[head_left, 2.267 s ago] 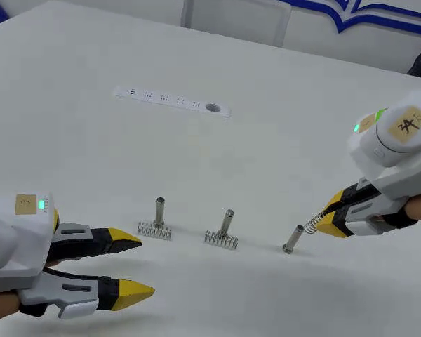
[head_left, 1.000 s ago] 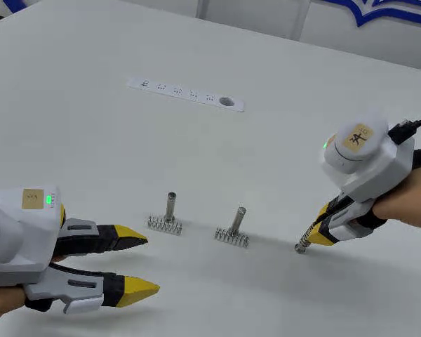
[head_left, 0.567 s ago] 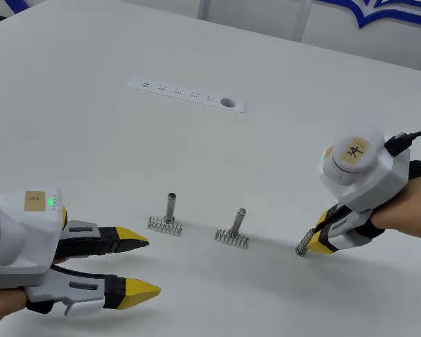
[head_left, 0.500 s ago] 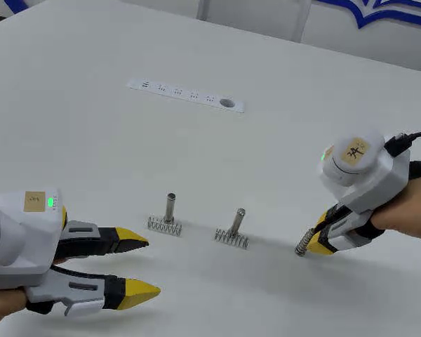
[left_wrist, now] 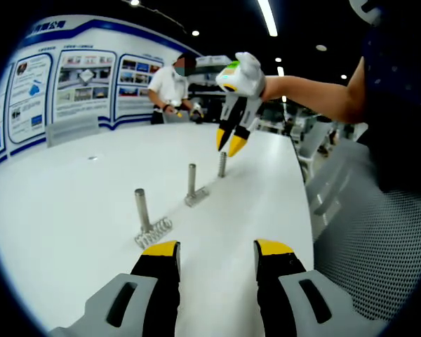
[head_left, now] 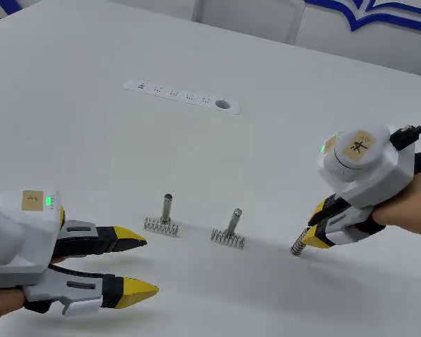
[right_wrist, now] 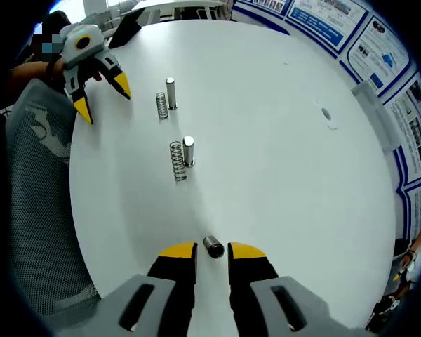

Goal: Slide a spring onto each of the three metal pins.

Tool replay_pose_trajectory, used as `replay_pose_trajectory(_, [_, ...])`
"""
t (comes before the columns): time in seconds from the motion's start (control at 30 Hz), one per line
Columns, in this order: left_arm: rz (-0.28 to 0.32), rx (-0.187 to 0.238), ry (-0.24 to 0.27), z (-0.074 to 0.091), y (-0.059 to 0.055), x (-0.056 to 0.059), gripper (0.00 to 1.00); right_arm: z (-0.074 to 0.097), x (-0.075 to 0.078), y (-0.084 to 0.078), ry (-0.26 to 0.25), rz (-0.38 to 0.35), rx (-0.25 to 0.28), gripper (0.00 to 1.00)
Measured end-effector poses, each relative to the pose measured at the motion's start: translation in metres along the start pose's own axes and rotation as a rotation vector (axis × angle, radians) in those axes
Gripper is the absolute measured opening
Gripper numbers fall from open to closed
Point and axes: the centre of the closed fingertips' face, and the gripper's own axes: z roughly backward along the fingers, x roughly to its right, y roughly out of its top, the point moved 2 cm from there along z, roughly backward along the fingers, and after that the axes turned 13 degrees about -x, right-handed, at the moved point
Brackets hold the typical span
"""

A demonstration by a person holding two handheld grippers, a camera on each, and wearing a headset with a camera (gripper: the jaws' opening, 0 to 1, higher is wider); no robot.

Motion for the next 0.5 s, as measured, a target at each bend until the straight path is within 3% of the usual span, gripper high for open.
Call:
replay_pose_trajectory(0.2, [-0.002,0.003,-0.001,0.001,0.000,0.000,0.43,0.001,-0.007,0.020,-0.005,0.036,0.041,0.18])
replay_pose_trajectory(0.5, [0.002,0.002,0.003,0.003,-0.002,-0.002,0.43,-0.018,-0.026,0.045,0.052,0.092,0.081,0.18])
